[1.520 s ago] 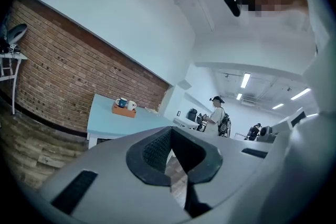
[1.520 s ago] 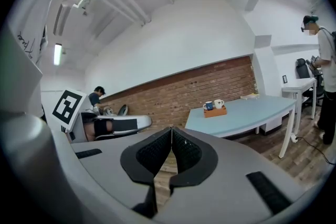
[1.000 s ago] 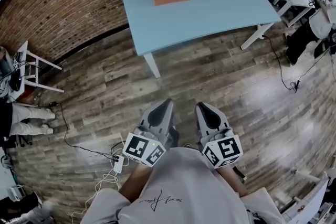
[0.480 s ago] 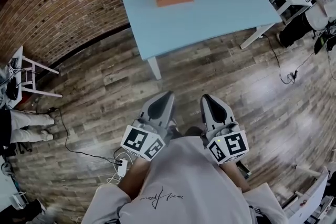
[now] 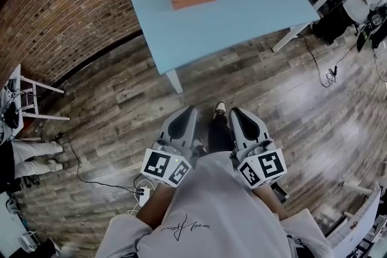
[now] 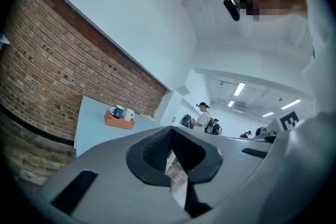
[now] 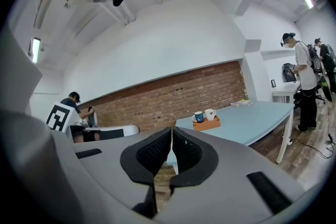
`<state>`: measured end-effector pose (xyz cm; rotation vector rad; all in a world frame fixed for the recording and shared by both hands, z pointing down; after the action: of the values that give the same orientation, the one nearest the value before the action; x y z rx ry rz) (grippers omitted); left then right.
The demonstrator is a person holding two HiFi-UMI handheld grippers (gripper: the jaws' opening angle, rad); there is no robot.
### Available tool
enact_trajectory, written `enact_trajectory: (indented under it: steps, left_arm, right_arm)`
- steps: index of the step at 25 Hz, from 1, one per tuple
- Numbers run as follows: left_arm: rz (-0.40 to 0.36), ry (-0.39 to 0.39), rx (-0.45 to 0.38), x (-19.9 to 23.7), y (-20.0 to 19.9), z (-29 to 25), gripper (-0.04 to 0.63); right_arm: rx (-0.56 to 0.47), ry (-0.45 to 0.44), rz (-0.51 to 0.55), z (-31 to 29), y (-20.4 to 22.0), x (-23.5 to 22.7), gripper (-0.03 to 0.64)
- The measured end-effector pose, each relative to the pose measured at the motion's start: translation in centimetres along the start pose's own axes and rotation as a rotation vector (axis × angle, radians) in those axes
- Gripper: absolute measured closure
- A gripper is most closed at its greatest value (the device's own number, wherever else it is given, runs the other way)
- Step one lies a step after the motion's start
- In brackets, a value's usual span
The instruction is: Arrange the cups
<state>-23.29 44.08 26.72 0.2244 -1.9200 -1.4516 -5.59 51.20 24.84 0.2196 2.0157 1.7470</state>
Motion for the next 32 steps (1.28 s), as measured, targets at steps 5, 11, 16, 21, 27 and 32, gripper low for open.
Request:
enact_trajectory:
  steps: [5, 11, 16, 21, 27, 32]
  left_arm:
    - [-0.005, -0.029, -0.006, 0.1, -0.5, -1.7, 0.586]
    - [-0.009, -0.023, -0.004, 0.1, -1.0, -4.7, 0.586]
    - [-0.013, -0.035, -0.001, 0.0, -1.4, -8.3, 0.586]
    - [0.001, -0.031, 0.006, 0.1, -1.7, -12.4, 0.586]
    - [-0.021, -0.064, 0.026, 0.0, -2.1, -18.2, 0.586]
    - [-0.041, -0.091, 0.031, -0.3, -3.0, -22.8, 0.586]
  right_arm:
    - [-0.020, -0.007, -0.006, -1.2, -0.4, -1.6, 0.595]
    - [-0.024, -0.040, -0.019, -3.3, -1.0, -4.3, 0.595]
    - [-0.031, -0.100, -0.025, -5.4, -1.9, -7.3, 0.595]
    - [-0.011, -0.143, -0.055, -7.8, -2.6, -11.2, 0.595]
    - [0.006, -0.181, -0.093, -10.8, -3.4, -16.7, 0.595]
    - [0.018, -0.205, -0.105, -13.1, -4.9, -20.8, 0.595]
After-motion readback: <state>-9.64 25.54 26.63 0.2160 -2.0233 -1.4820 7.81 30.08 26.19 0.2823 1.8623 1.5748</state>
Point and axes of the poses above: the fingertips, and each gripper's own axes: z backward along the fingers, x to its left, y out of its underside, the point moved 8 cm from there along z, backward along the fingers, and after that the axes turned 15 degrees about -y, right-handed, at the moved point
